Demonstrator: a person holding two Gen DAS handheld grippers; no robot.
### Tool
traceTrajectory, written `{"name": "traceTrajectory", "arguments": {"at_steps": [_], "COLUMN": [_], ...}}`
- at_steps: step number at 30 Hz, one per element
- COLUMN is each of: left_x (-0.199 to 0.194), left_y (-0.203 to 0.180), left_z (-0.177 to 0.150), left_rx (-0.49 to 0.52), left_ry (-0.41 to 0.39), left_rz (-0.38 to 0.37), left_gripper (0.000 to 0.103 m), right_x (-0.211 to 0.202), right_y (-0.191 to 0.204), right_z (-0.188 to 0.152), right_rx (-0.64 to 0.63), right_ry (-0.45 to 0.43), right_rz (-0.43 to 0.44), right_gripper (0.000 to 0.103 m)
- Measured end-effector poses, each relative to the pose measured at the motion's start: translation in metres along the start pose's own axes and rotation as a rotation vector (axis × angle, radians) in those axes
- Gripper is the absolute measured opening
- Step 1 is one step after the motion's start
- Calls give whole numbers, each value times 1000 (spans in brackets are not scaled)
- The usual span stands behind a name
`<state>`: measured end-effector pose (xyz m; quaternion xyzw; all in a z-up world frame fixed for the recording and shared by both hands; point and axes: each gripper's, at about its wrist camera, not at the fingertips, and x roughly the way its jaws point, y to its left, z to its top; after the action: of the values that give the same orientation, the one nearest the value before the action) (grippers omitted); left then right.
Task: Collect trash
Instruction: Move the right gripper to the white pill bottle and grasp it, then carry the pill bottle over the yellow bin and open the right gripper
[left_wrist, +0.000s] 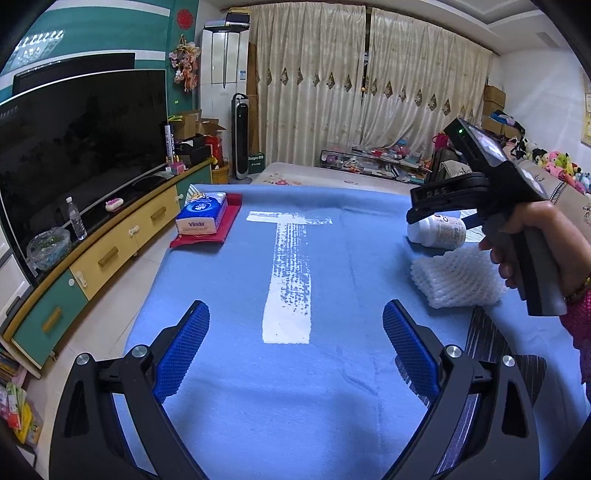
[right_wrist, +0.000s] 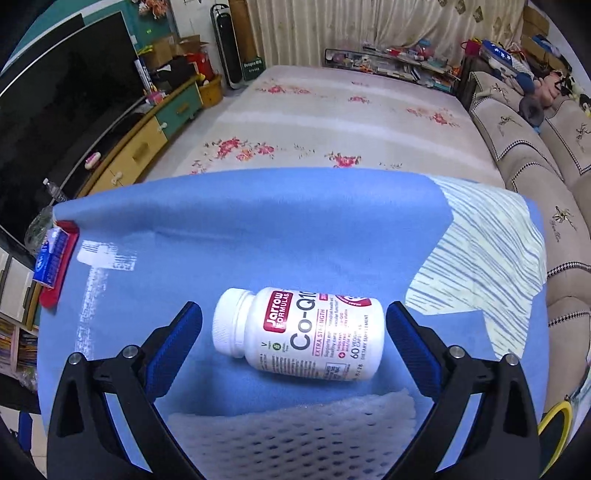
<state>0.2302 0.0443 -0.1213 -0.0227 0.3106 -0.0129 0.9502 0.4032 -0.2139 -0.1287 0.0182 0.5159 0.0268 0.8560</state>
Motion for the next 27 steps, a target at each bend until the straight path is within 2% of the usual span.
{"name": "traceTrajectory", "arguments": {"at_steps": [4,5,6,12,20,27], "left_x": [1,1,1,1,4,0], "left_y": [-1,-1,-2,-4,-3,-6], "left_z": [-1,0,0,-1,1,-1], "left_rx": [-2,-1,1,3,0,12], "left_ry": [9,10,9,11,14,2], "left_rz": [-9,-8,-6,-3,-3,3], "left_gripper": [94,94,94,94,94,94], "right_x": [7,7,9,-1,-58,-121], "right_y": [5,6,6,6,-3,-41], "right_z": [-1,-1,-1,-12,-32,-72], "right_rx": [-6,-9,-8,-23,-59,-66], "right_ry": [8,6,8,-32,-158,-252], "right_rz": [-4,-9,-12,-15,6,18], "right_gripper": [93,84,83,82,82,82]}}
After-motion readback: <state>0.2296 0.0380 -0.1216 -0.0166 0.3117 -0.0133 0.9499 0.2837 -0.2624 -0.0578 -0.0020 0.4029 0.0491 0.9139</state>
